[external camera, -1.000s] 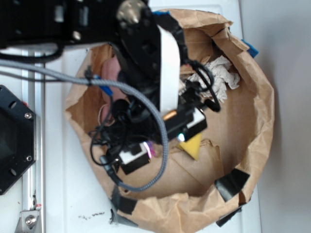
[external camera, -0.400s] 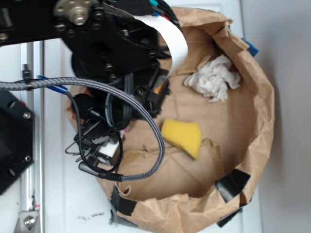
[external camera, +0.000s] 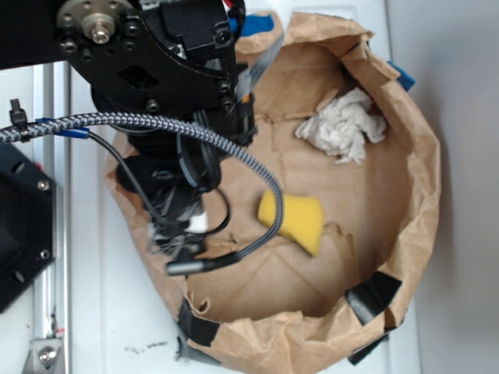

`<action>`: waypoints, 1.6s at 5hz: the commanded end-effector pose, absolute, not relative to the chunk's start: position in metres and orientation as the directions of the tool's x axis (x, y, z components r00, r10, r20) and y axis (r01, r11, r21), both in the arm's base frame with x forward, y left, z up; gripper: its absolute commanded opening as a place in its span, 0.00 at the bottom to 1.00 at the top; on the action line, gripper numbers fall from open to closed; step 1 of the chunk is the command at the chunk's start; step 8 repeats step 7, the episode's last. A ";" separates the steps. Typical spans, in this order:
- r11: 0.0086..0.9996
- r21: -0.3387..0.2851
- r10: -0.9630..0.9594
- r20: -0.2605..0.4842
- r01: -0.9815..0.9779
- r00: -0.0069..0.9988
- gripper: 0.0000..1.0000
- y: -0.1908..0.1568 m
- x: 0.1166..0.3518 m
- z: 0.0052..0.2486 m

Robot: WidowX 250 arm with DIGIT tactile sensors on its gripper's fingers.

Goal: Grab the rock.

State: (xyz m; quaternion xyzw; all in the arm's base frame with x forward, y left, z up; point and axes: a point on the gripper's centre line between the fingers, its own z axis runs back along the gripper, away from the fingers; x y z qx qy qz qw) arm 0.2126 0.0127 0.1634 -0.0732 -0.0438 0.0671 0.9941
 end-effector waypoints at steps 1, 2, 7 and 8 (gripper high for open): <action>0.959 -0.128 0.268 0.105 -0.254 0.958 0.00 -0.002 0.253 0.175; 0.961 -0.138 0.256 0.112 -0.240 0.960 0.00 -0.004 0.264 0.176; 0.995 -0.045 0.091 0.093 -0.087 0.992 0.00 -0.049 0.275 0.159; 0.995 -0.045 0.091 0.093 -0.087 0.992 0.00 -0.049 0.275 0.159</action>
